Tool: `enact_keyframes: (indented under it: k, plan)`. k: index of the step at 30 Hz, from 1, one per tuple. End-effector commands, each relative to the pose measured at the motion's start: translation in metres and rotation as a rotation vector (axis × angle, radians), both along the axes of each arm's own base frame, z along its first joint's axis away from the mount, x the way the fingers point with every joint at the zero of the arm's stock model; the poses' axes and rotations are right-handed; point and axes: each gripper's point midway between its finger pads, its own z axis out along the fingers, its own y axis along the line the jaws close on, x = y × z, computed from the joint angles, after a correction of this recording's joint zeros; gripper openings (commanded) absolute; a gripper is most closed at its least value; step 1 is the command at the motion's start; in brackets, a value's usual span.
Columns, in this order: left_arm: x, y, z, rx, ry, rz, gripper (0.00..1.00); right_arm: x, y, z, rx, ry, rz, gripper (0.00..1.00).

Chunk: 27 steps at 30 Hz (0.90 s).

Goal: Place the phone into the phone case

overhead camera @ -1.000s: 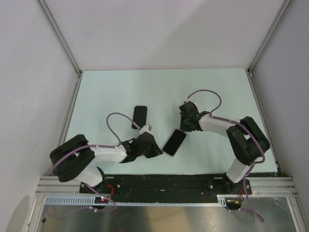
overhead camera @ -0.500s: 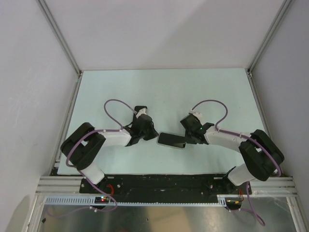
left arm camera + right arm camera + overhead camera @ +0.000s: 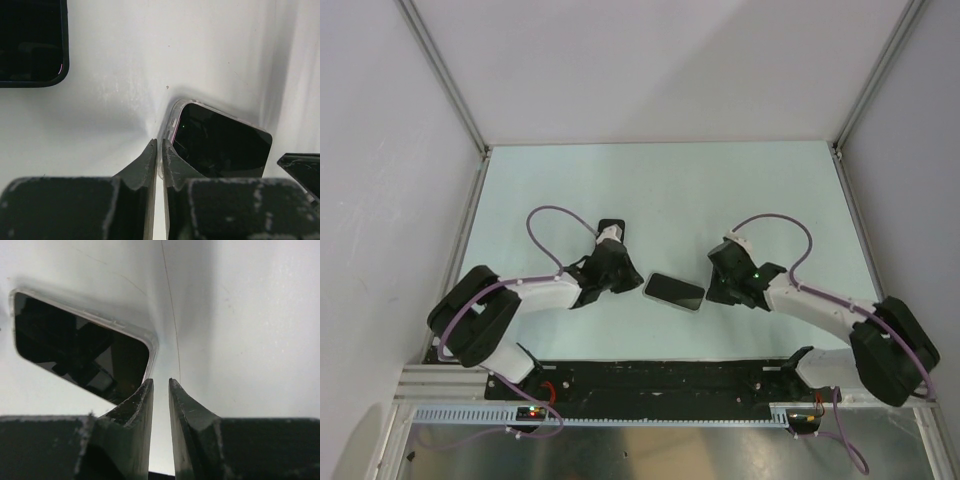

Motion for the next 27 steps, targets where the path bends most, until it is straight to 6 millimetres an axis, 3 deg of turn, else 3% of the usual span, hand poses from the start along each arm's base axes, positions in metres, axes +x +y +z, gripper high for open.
enact_keyframes:
  k: [1, 5, 10, 17, 27]
  plan:
    - [-0.001, 0.006, 0.007, 0.016, -0.032, -0.020, 0.12, -0.004, 0.002, 0.020, 0.094, -0.049, -0.036, 0.24]
    - [-0.003, 0.006, 0.002, 0.023, -0.017, -0.028, 0.11, -0.014, 0.016, 0.031, 0.167, -0.069, -0.010, 0.26]
    - [-0.003, 0.003, 0.002, 0.021, -0.013, -0.037, 0.11, -0.019, 0.026, 0.024, 0.172, -0.051, -0.001, 0.26]
    - [-0.003, 0.000, 0.000, 0.022, -0.005, -0.048, 0.11, -0.014, 0.023, 0.008, 0.137, -0.024, -0.028, 0.25]
    - [-0.004, -0.003, -0.005, 0.029, 0.006, -0.059, 0.11, -0.003, 0.026, 0.004, 0.144, -0.031, -0.030, 0.20]
